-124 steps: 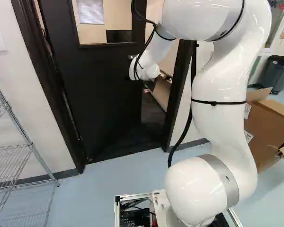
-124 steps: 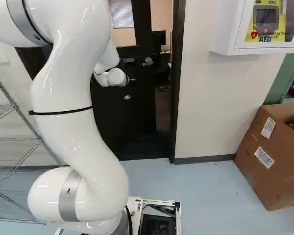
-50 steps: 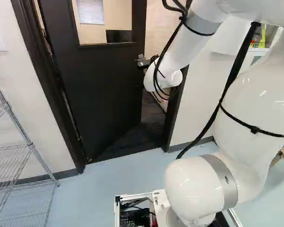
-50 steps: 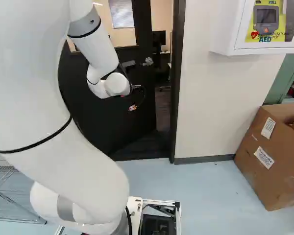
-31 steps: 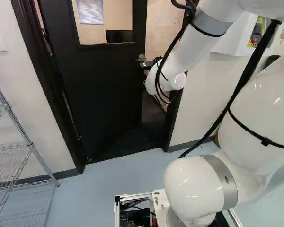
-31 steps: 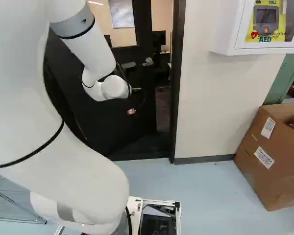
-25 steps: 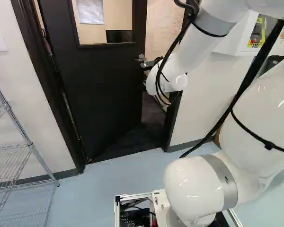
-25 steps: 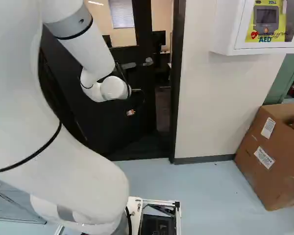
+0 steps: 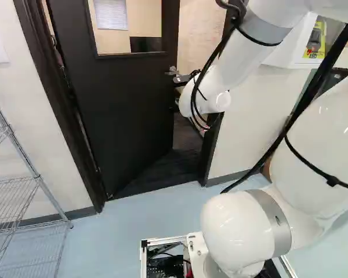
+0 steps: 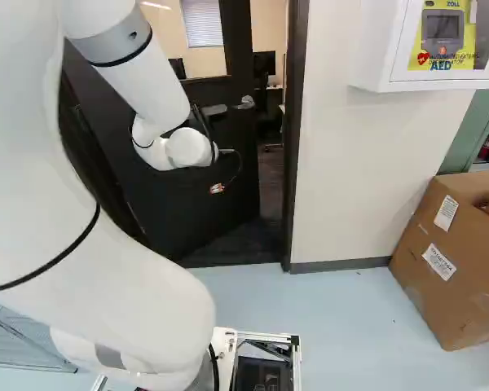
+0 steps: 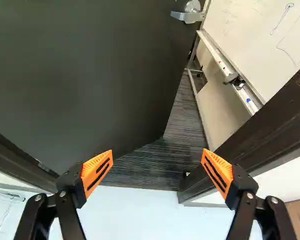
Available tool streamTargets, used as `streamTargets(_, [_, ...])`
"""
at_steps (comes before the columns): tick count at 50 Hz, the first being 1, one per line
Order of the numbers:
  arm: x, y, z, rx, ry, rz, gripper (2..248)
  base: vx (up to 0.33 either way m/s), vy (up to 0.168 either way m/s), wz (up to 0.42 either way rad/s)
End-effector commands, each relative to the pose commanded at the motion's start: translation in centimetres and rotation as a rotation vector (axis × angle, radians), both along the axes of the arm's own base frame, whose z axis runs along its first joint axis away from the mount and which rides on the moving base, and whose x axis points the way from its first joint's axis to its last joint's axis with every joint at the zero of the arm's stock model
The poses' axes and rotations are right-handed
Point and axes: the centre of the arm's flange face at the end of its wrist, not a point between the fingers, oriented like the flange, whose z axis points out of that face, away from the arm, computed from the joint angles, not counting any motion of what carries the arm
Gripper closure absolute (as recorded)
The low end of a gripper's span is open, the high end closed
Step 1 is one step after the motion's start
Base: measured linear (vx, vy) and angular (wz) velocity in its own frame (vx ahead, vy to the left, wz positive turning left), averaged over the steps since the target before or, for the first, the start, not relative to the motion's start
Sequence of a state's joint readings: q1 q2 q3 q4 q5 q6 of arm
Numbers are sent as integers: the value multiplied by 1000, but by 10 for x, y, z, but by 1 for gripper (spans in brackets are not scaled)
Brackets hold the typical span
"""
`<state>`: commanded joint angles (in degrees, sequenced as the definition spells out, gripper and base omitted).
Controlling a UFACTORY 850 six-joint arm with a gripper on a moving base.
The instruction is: Open the door and move inside
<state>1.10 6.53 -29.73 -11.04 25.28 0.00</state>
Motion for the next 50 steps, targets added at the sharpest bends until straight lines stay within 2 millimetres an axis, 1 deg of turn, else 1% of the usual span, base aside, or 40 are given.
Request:
streamTargets(22, [0, 0, 0, 0, 0, 0, 3, 19, 3, -2])
streamTargets(50, [0, 0, 0, 0, 0, 0, 3, 87, 40, -15])
